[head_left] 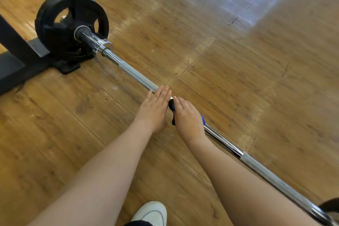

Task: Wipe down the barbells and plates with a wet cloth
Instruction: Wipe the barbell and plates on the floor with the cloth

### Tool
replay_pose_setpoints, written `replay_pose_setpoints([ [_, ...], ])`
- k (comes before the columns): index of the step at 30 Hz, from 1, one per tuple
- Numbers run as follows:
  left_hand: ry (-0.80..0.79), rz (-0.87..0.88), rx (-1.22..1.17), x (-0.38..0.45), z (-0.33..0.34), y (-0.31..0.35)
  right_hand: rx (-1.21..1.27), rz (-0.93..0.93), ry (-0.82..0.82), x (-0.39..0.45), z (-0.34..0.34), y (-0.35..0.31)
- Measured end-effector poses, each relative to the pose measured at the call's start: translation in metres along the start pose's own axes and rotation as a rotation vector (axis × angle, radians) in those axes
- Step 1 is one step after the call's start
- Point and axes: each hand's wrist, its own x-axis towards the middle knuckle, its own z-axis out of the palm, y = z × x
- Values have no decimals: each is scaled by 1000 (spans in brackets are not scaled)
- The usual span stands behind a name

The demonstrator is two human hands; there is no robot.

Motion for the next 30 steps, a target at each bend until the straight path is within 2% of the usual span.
replay_pose_setpoints([
  [5,16,37,60,-3,0,-5,-48,52,34,-31,-2,23],
  [10,49,25,95,-11,5,-21,38,164,135,-25,-9,10],
  [13,54,23,102,-6,-1,-22,55,88,88,6,-2,-13],
  [15,50,19,80,-3,-3,-17,52,103,61,17,6,-19],
  [21,58,63,107,-13,11,-11,-6,80,170,-10,12,7],
  [27,65,67,59,-17,6,-7,-25,199,176,-40,8,16],
  [30,77,83,73,-15,4,-5,80,258,151,-39,-9,15],
])
